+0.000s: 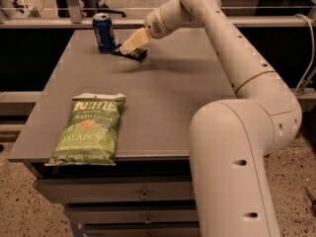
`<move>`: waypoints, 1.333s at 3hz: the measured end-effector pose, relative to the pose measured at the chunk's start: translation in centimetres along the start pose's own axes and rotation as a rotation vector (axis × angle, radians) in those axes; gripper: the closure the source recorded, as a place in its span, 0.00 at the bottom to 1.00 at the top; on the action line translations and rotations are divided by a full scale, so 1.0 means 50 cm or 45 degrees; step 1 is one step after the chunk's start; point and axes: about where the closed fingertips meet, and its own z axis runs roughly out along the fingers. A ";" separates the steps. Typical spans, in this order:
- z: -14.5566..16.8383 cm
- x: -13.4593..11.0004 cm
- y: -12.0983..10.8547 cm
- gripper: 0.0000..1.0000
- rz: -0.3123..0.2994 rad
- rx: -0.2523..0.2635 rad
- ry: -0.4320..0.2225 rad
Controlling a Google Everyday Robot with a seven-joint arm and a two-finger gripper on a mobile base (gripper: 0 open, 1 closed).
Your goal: Move rxbar chocolate near pepsi can
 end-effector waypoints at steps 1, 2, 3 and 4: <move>-0.118 0.014 -0.009 0.00 0.085 0.036 -0.123; -0.251 0.040 -0.005 0.00 0.164 0.088 -0.313; -0.364 0.084 0.021 0.00 0.224 0.159 -0.460; -0.437 0.153 0.006 0.00 0.275 0.227 -0.460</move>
Offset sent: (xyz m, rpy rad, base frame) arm -0.1039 -0.2677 0.0686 0.4752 -0.0906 -0.3230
